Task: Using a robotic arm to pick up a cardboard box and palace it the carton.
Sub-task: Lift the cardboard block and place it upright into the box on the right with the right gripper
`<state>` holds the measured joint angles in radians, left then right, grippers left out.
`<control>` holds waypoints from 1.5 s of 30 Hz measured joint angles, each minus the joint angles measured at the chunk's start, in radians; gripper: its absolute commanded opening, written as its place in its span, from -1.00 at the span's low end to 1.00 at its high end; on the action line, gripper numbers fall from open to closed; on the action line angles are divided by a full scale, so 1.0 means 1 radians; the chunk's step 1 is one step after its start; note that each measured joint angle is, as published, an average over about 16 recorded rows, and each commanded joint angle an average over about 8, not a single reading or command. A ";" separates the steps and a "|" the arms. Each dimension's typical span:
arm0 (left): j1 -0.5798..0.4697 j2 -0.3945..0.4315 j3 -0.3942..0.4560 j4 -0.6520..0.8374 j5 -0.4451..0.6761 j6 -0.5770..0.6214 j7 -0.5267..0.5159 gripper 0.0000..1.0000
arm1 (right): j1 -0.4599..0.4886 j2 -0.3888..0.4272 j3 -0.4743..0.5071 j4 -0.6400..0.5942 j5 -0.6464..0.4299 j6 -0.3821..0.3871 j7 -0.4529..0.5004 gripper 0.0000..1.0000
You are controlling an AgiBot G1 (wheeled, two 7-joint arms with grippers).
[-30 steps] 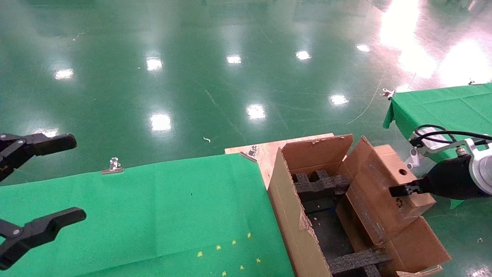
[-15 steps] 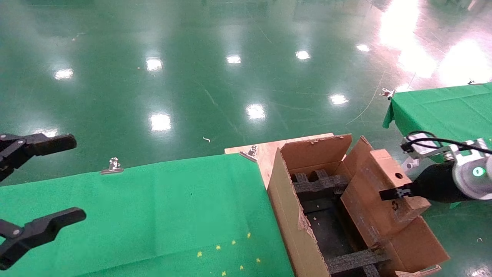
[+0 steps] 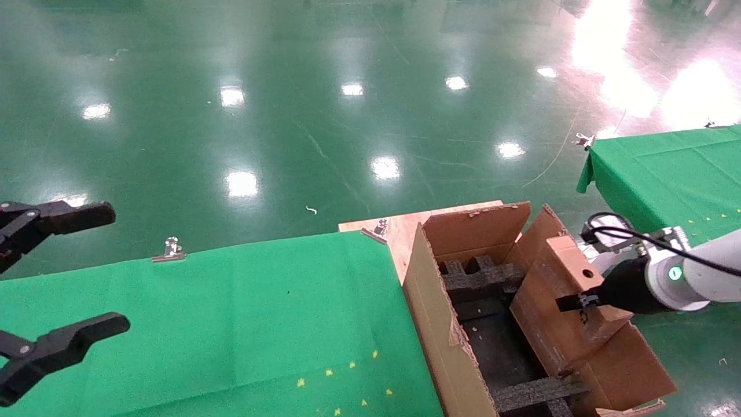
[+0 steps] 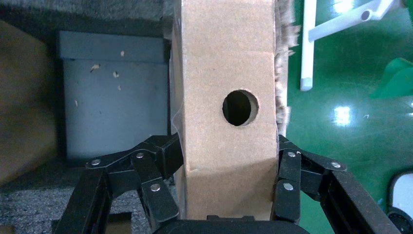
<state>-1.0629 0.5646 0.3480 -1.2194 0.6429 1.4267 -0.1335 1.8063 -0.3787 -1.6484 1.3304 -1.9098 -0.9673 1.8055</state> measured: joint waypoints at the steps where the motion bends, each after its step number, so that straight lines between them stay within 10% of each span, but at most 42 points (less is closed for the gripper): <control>1: 0.000 0.000 0.000 0.000 0.000 0.000 0.000 1.00 | -0.006 -0.004 -0.003 -0.002 -0.004 0.007 0.004 -1.00; 23: 0.000 0.000 0.000 0.000 0.000 0.000 0.000 1.00 | -0.139 -0.138 -0.046 -0.169 -0.014 0.140 -0.019 -1.00; 45: 0.000 0.000 0.000 0.000 0.000 0.000 0.000 1.00 | -0.241 -0.250 -0.043 -0.429 0.179 0.180 -0.254 -1.00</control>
<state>-1.0630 0.5646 0.3480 -1.2194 0.6429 1.4267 -0.1335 1.5657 -0.6286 -1.6909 0.9014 -1.7310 -0.7871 1.5513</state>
